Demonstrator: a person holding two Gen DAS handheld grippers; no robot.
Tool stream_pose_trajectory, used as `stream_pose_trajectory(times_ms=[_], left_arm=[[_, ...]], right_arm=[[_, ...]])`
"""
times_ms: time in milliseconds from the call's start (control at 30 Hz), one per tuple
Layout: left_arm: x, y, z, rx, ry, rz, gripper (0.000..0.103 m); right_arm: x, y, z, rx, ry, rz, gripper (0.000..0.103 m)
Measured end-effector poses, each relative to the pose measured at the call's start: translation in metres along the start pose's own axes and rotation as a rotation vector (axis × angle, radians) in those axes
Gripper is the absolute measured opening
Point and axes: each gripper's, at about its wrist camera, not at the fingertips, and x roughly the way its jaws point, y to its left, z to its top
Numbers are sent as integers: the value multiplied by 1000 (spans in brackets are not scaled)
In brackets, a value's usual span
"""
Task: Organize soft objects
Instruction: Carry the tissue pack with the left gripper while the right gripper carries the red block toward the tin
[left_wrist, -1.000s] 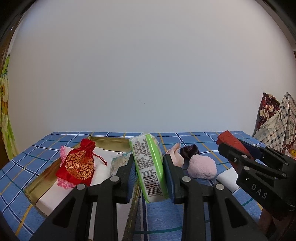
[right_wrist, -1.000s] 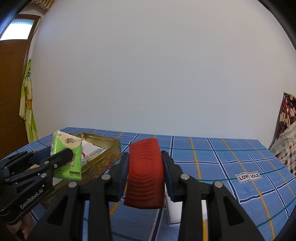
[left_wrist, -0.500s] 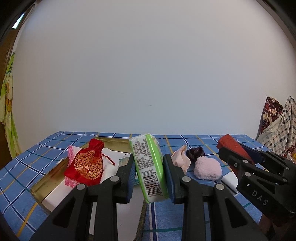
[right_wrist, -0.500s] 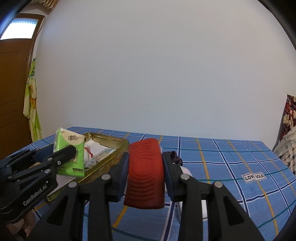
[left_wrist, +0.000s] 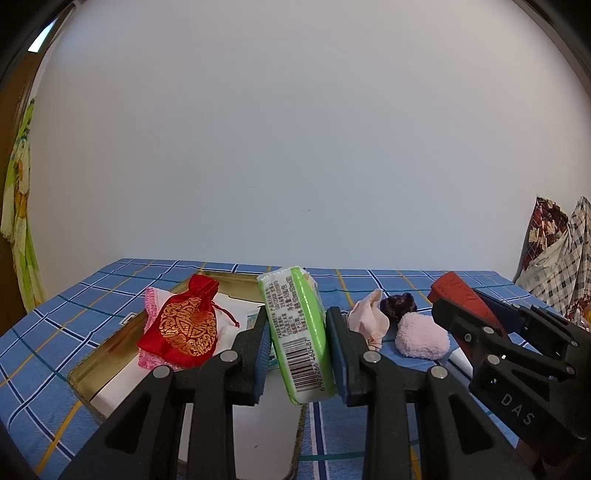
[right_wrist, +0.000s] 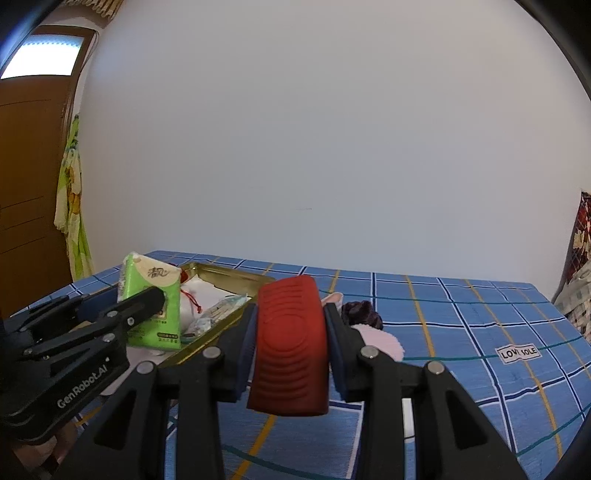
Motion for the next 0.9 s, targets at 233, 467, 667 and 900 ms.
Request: stream_pose_trajectory(times_ms=[233, 467, 667, 900], left_arm=[[-2, 7, 0, -13, -4, 10, 32], [-3, 14, -1, -26, -3, 15, 32], [-4, 22, 0, -40, -1, 24, 32], [-7, 31, 0, -58, 2, 25, 32]], right_arm=[[1, -1, 0, -7, 1, 20, 35], [2, 0, 0, -15, 3, 43, 35], [6, 4, 0, -26, 9, 67, 35], [9, 11, -1, -36, 12, 86, 35]])
